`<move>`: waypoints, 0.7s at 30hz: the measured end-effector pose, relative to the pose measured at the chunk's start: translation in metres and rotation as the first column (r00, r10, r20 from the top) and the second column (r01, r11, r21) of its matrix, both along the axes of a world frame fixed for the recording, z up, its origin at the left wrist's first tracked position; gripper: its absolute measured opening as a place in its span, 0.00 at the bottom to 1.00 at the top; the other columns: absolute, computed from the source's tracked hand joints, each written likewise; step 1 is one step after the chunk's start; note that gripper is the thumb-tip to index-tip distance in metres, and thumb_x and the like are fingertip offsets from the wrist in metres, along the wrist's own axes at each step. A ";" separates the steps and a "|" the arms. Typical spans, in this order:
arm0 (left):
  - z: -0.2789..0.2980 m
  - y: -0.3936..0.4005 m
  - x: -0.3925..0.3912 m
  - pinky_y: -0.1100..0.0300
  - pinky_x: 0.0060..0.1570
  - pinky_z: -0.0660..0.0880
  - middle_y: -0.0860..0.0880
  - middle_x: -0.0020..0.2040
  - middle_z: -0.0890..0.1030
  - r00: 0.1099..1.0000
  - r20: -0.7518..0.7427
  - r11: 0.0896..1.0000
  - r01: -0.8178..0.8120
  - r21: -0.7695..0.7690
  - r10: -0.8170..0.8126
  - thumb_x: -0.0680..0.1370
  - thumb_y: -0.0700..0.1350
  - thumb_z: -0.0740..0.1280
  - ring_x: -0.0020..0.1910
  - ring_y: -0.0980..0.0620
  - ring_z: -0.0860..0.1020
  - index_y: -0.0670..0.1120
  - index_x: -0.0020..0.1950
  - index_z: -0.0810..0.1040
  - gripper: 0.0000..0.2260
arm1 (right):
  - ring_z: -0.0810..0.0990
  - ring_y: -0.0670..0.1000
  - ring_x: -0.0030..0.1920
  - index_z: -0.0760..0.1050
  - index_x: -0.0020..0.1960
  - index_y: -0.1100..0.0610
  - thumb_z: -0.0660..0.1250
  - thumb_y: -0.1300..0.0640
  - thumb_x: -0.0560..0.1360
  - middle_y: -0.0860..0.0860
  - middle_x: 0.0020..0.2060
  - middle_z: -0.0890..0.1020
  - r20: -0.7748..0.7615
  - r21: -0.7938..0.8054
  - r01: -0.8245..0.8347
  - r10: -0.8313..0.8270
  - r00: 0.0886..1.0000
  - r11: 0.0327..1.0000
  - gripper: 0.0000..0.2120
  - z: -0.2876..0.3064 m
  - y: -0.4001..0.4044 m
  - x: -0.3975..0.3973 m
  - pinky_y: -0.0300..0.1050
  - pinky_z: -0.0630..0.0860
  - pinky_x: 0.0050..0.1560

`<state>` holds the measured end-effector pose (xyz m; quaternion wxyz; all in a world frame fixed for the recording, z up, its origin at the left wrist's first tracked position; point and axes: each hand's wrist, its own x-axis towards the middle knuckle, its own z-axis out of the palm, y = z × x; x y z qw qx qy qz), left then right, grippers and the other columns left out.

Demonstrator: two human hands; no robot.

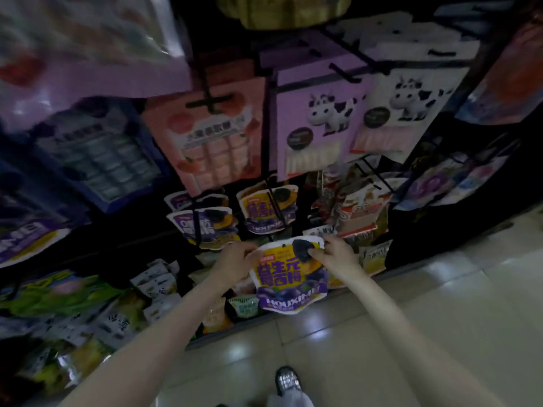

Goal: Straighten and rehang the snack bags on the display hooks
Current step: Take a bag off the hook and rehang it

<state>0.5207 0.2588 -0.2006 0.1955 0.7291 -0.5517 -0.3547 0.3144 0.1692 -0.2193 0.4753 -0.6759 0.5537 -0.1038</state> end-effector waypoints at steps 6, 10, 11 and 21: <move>-0.014 -0.047 0.005 0.58 0.30 0.55 0.48 0.27 0.61 0.987 0.132 0.991 -0.106 0.076 0.096 0.81 0.44 0.59 0.26 0.51 0.61 0.46 0.32 0.64 0.17 | 0.75 0.49 0.37 0.72 0.63 0.59 0.63 0.55 0.78 0.47 0.38 0.74 -0.050 -0.132 -0.057 0.051 0.997 0.990 0.15 -0.022 -0.041 0.023 0.34 0.65 0.28; -0.017 -0.066 0.012 0.57 0.30 0.55 0.47 0.27 0.61 0.971 0.155 0.981 -0.188 0.047 0.179 0.81 0.44 0.60 0.26 0.50 0.61 0.46 0.32 0.66 0.17 | 0.73 0.52 0.38 0.73 0.57 0.61 0.63 0.57 0.78 0.52 0.41 0.74 -0.012 -0.178 -0.035 0.033 0.999 0.983 0.10 -0.027 -0.060 0.036 0.40 0.65 0.30; -0.018 -0.069 0.012 0.58 0.30 0.56 0.47 0.27 0.63 0.969 0.168 0.979 -0.194 0.056 0.182 0.81 0.45 0.60 0.26 0.51 0.62 0.45 0.34 0.69 0.15 | 0.73 0.53 0.39 0.73 0.58 0.61 0.63 0.57 0.78 0.53 0.42 0.75 -0.007 -0.171 -0.035 0.034 0.999 0.985 0.11 -0.028 -0.063 0.039 0.42 0.65 0.31; -0.018 -0.082 0.008 0.70 0.23 0.61 0.47 0.35 0.75 0.950 0.286 0.982 -0.158 0.104 0.123 0.80 0.47 0.60 0.28 0.57 0.68 0.40 0.55 0.79 0.13 | 0.77 0.55 0.43 0.73 0.58 0.59 0.64 0.56 0.77 0.56 0.48 0.79 -0.022 -0.127 -0.053 0.050 0.998 0.991 0.11 -0.033 -0.070 0.035 0.47 0.72 0.39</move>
